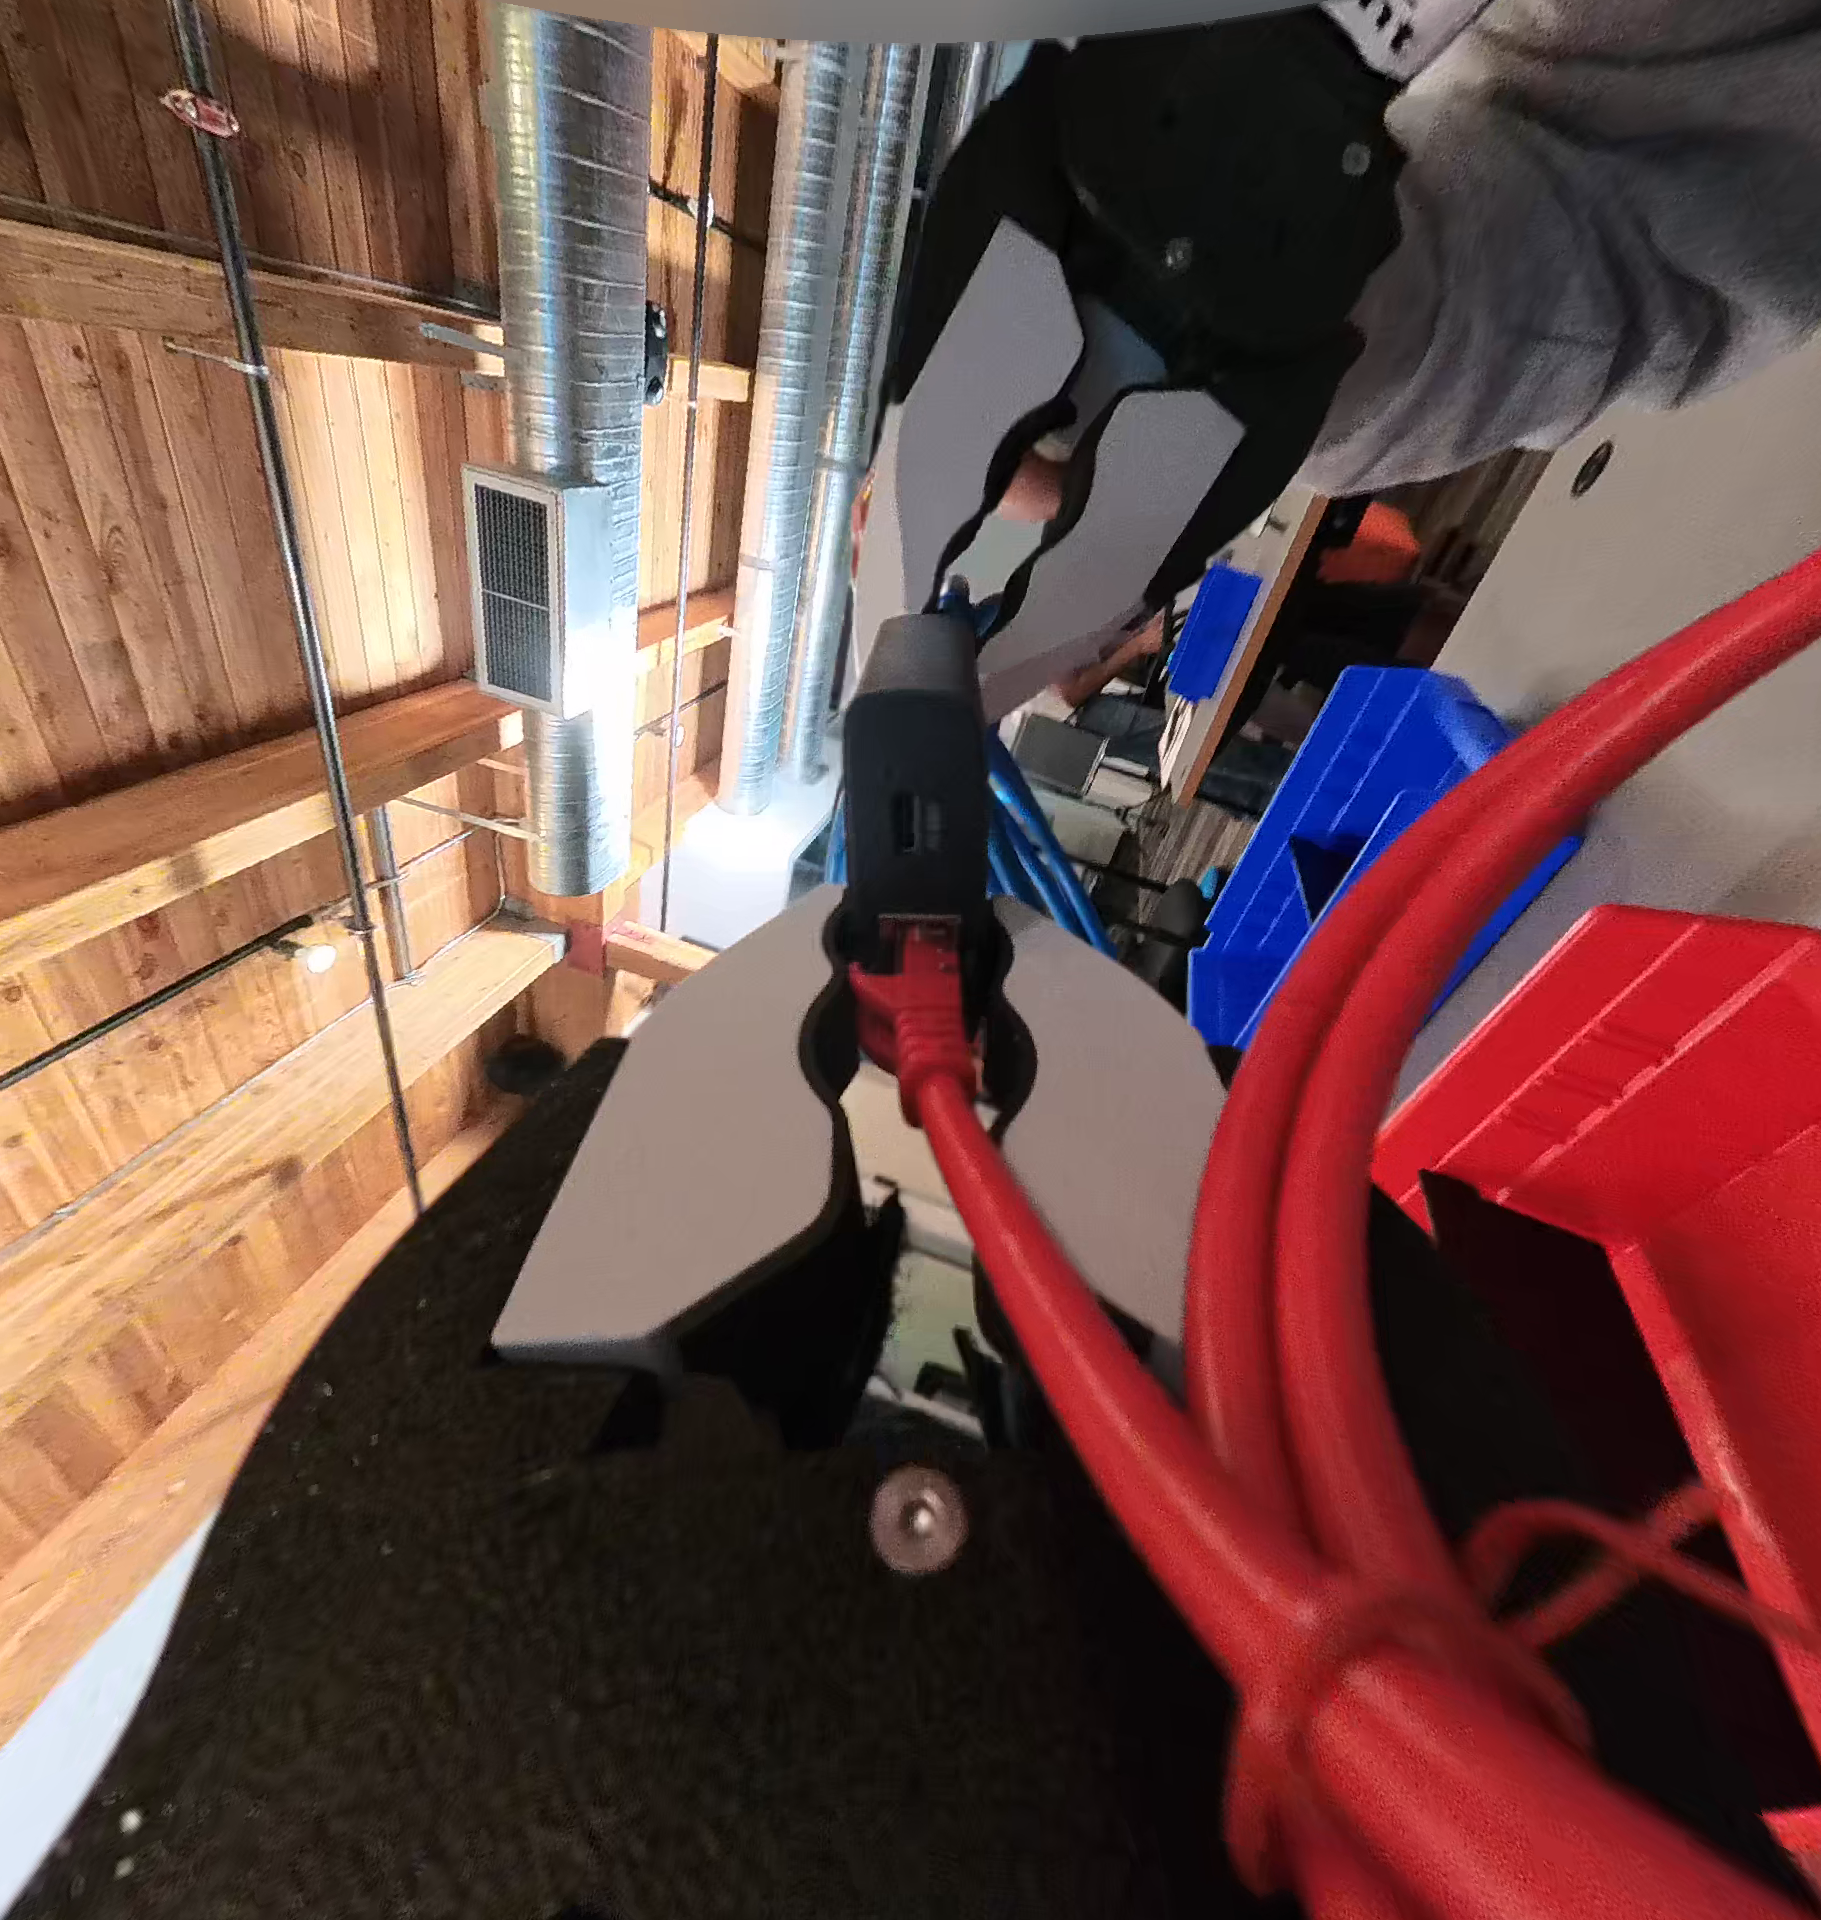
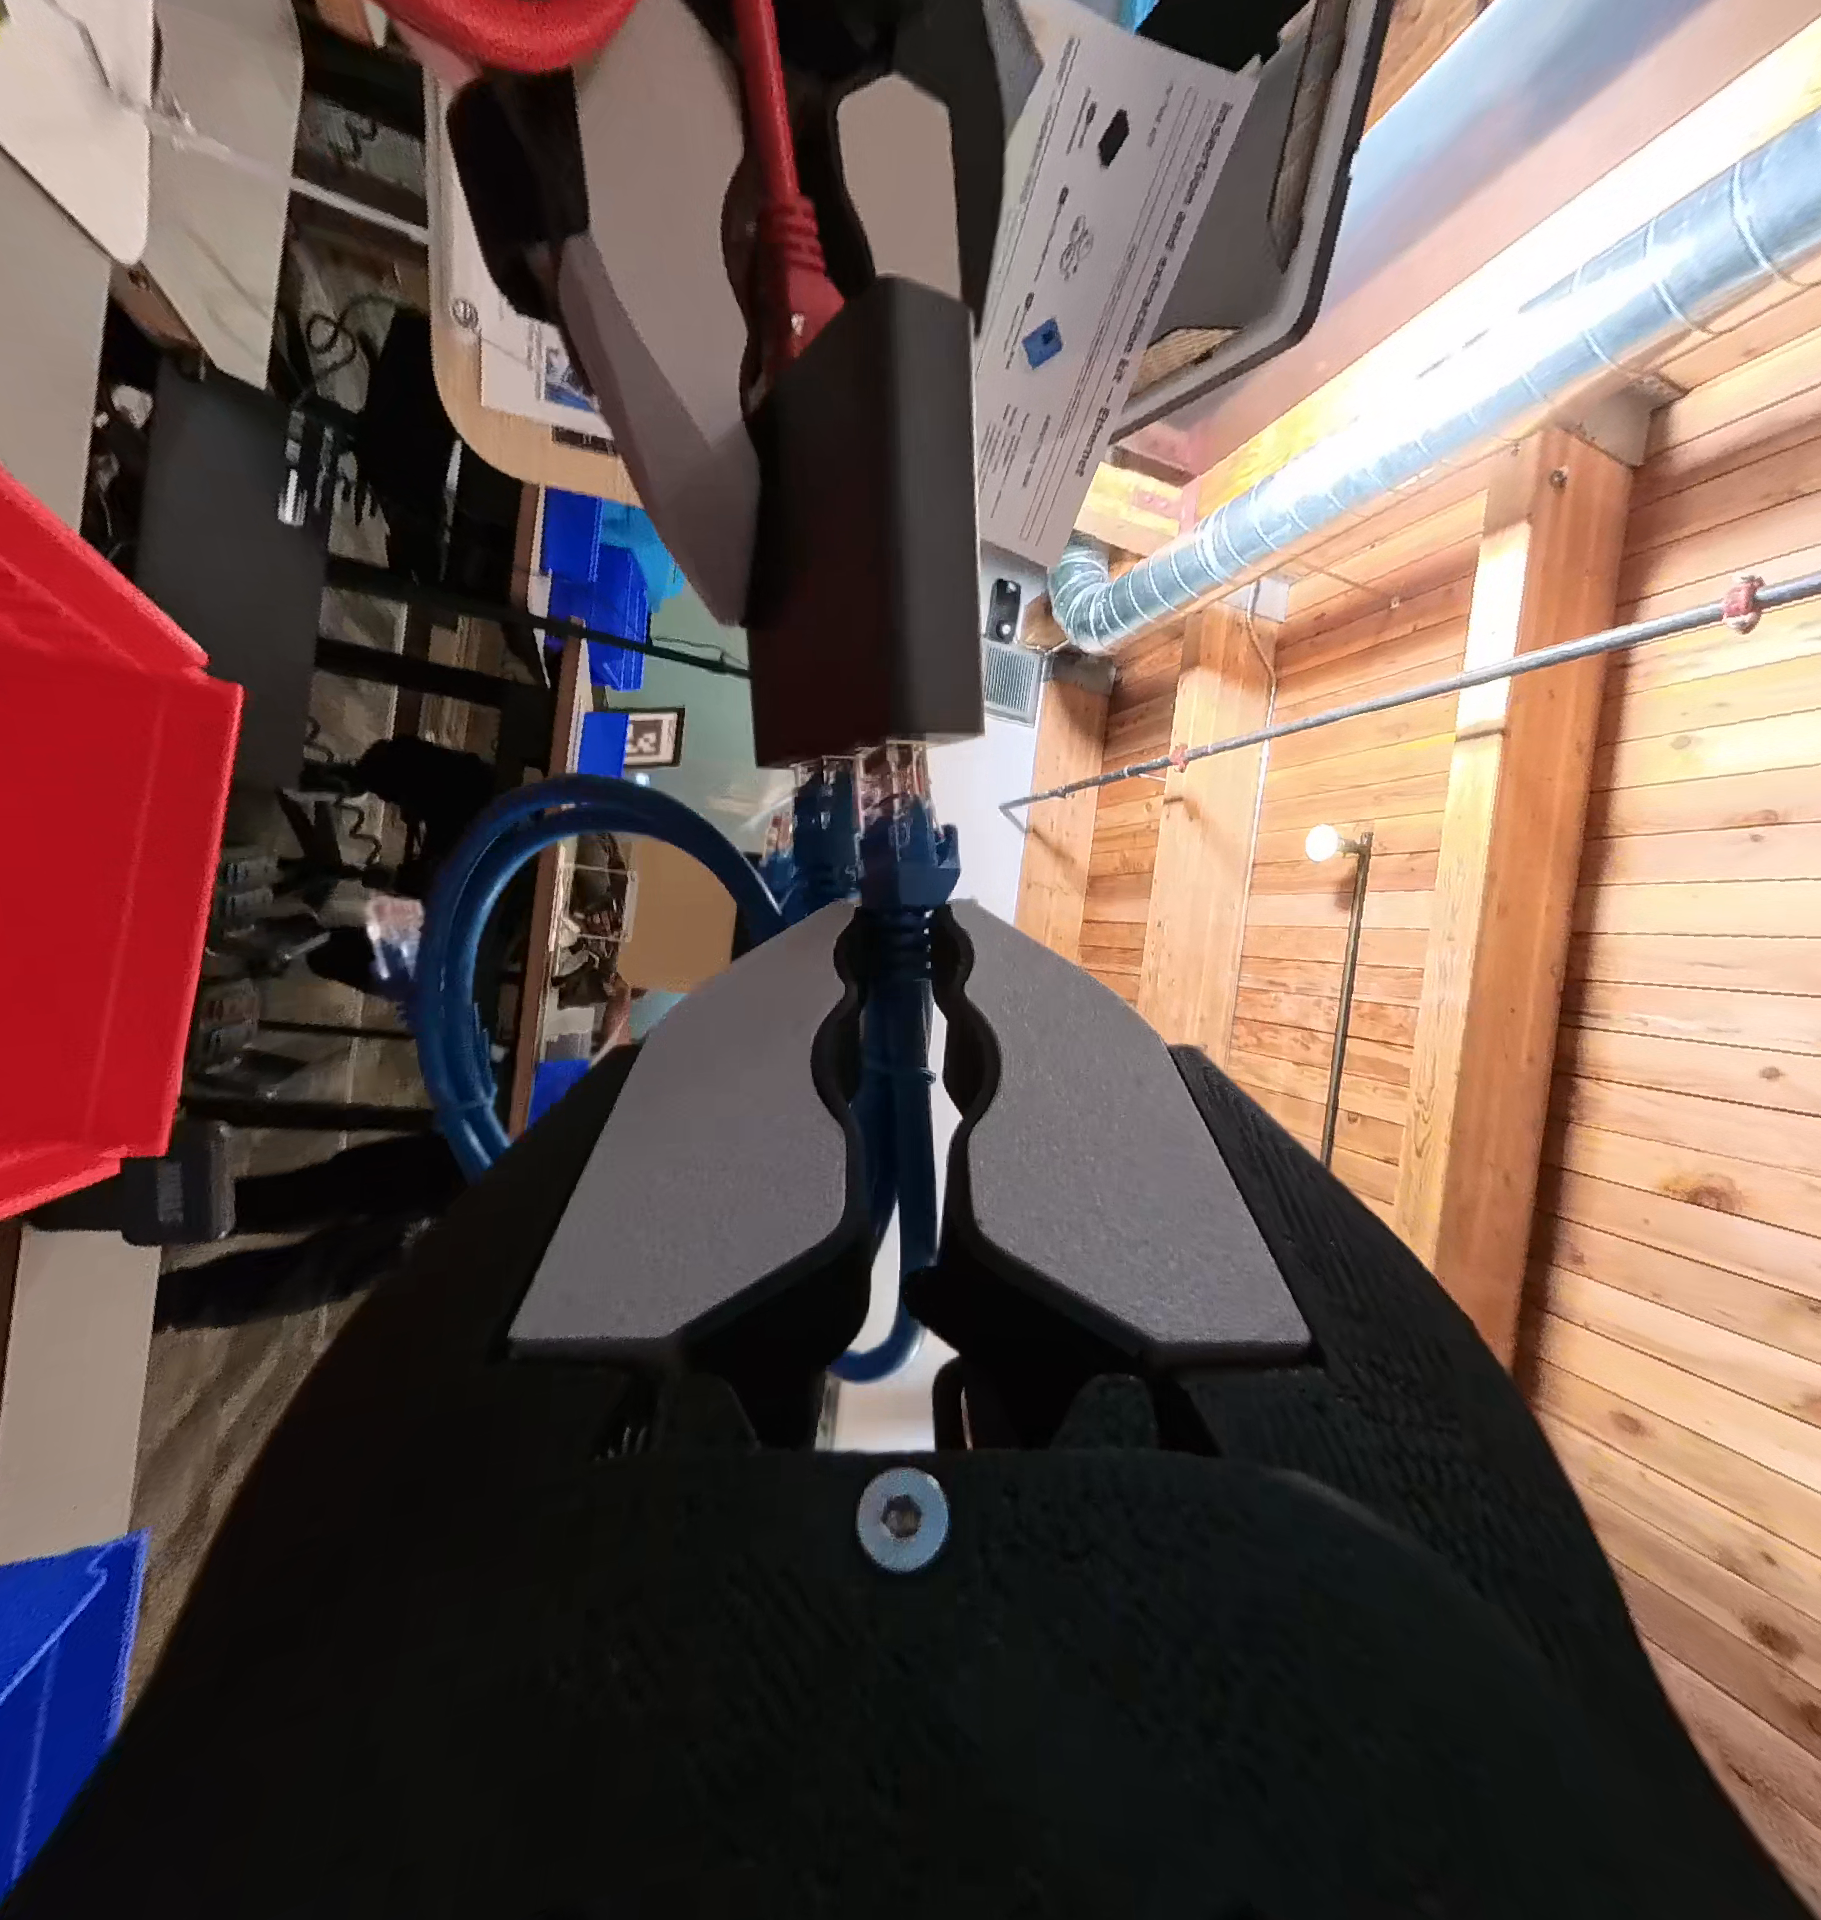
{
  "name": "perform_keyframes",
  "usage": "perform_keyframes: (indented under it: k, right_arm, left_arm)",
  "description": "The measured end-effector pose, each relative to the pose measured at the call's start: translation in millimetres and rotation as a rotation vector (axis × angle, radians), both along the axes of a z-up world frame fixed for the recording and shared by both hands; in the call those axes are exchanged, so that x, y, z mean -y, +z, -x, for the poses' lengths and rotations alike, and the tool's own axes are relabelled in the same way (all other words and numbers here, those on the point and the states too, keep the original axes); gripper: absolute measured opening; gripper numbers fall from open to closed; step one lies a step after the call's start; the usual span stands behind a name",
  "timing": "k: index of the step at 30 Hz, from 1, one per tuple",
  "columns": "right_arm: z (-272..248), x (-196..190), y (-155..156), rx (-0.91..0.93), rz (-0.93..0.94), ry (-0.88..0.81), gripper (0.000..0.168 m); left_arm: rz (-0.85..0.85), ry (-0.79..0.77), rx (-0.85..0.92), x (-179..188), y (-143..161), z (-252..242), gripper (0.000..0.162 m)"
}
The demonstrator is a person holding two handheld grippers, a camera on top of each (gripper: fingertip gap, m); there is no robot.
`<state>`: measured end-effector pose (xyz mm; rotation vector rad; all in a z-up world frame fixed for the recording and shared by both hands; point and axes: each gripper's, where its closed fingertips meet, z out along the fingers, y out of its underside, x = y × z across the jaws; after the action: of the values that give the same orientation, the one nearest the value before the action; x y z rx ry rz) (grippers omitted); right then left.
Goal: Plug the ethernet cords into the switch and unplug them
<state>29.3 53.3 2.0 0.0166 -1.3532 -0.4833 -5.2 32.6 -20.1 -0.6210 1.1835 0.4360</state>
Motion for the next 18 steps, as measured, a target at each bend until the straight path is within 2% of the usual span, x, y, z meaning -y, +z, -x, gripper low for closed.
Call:
perform_keyframes:
  k: [4, 11, 18]
  right_arm:
    - [-3, 2, 3, -0.015, 0.013, 0.024, 0.01]
    - [-7, 2, 2, 0.003, 0.035, 0.078, 0.01]
    - [-9, 6, -4, 0.086, 0.189, 0.195, 0.01]
  left_arm:
    - [0.025, -0.115, 0.049, 6, 2, -7, 0.02]
    - [0.05, -0.193, 0.059, 14, 3, -17, 0.02]
    - [0.165, -0.397, 0.142, 18, 1, -21, 0.019]
